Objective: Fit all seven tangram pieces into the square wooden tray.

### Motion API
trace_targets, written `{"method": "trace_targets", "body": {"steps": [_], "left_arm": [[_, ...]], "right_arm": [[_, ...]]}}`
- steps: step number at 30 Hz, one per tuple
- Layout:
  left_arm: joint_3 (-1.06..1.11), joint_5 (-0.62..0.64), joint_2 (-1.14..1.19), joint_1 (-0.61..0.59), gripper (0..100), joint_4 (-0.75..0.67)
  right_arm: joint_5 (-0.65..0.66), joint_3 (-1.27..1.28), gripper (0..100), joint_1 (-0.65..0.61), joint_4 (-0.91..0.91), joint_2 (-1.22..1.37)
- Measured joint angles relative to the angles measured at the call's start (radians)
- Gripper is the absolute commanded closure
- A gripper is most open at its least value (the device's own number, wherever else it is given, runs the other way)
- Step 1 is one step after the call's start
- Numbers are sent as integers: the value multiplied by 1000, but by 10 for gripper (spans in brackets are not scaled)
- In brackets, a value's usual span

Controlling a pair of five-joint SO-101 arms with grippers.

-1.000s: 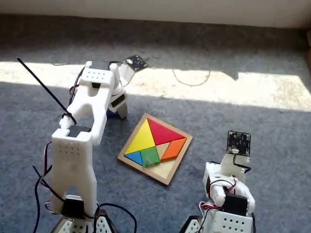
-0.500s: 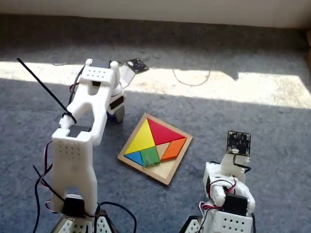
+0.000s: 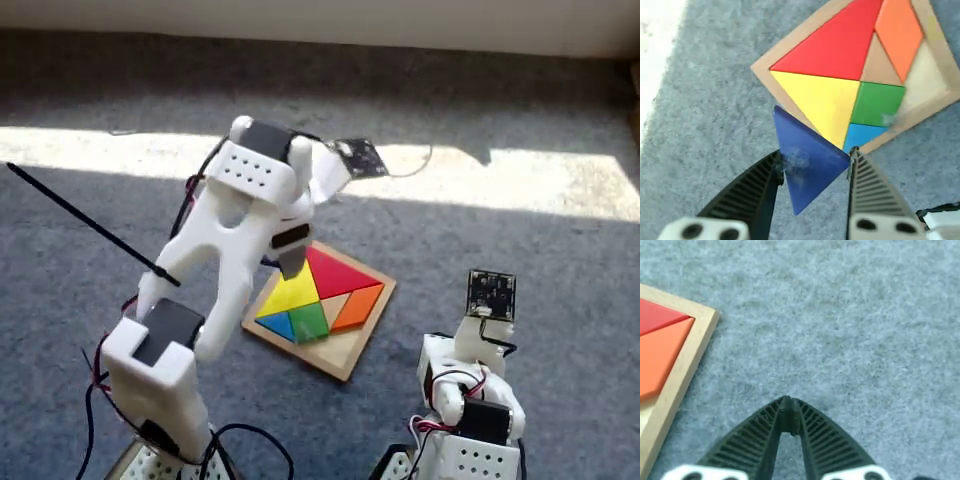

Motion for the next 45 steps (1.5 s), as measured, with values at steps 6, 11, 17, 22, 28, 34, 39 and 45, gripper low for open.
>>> {"method": "trace_targets", "body": {"steps": [6,11,17,22,28,34,39,45], "left_arm": [[278,75,-235,172,875,-31],[511,184,-388,265,873,-170],[698,256,-433,313,873,-376],[752,259,-433,362,873,-454],[752,258,-428,425,821,-477],[752,259,-330,425,786,-503],[752,259,-322,425,784,-503],[752,262,-322,425,742,-503]], "right_arm": [[0,0,994,9,0,0],[0,0,994,114,-31,0],[0,0,994,198,-41,0],[0,0,994,227,-41,0],[0,0,994,227,-41,0],[0,0,994,227,-41,0],[0,0,994,227,-41,0],[0,0,994,227,-41,0]]}}
